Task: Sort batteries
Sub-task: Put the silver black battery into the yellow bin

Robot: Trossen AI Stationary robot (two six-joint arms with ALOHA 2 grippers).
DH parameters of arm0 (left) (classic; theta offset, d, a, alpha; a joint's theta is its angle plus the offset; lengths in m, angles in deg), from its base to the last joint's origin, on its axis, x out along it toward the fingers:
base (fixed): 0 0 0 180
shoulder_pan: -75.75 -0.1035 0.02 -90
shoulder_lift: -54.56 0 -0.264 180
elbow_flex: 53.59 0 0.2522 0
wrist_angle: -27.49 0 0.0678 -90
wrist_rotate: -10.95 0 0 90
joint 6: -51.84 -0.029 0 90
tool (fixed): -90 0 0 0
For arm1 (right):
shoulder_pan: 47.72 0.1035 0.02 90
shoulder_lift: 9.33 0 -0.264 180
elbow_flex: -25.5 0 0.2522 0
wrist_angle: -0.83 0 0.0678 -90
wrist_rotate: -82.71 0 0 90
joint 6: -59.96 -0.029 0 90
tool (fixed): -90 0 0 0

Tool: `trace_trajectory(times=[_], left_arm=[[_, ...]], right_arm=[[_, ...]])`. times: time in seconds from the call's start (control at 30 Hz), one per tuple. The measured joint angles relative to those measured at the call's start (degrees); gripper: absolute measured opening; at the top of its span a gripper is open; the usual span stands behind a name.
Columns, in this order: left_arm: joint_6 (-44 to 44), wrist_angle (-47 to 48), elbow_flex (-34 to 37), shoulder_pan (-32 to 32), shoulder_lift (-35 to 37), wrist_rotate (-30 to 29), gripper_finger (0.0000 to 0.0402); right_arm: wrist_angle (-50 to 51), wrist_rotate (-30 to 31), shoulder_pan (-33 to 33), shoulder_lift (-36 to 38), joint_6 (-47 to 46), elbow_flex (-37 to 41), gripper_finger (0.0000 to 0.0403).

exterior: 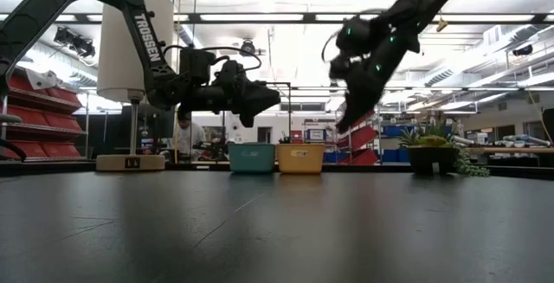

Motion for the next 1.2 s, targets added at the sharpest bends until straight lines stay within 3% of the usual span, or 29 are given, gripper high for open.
trace_trajectory(times=[0.17, 0.37, 0.63, 0.93, 1.2], left_arm=[[-1.88, -0.02, 0.0, 0.46, 0.0, 1.71, 0.0131], [-6.33, 2.36, 0.0, 3.47, 0.63, 4.18, 0.013], [-15.61, 13.64, 0.13, 3.85, 2.44, -1.47, 0.013], [-22.5, 20.2, 0.13, 4.58, 3.42, -4.08, 0.013], [-31.23, 29.76, 0.13, 7.28, 3.42, -16.28, 0.013]], right_arm=[[-14.76, 0.38, -0.96, 0.59, -2.3, -0.17, 0.0011], [-11.84, 1.22, -2.65, -7.12, -2.45, -7.58, 0.0011], [-2.71, 1.25, -4.03, -17.56, -1.6, -19.0, 0.0038], [-1.04, 1.25, -5.34, -18.44, -0.94, -22.79, 0.0119], [-2.36, 1.42, -5.4, -18.07, -0.53, -22.79, 0.0157]])
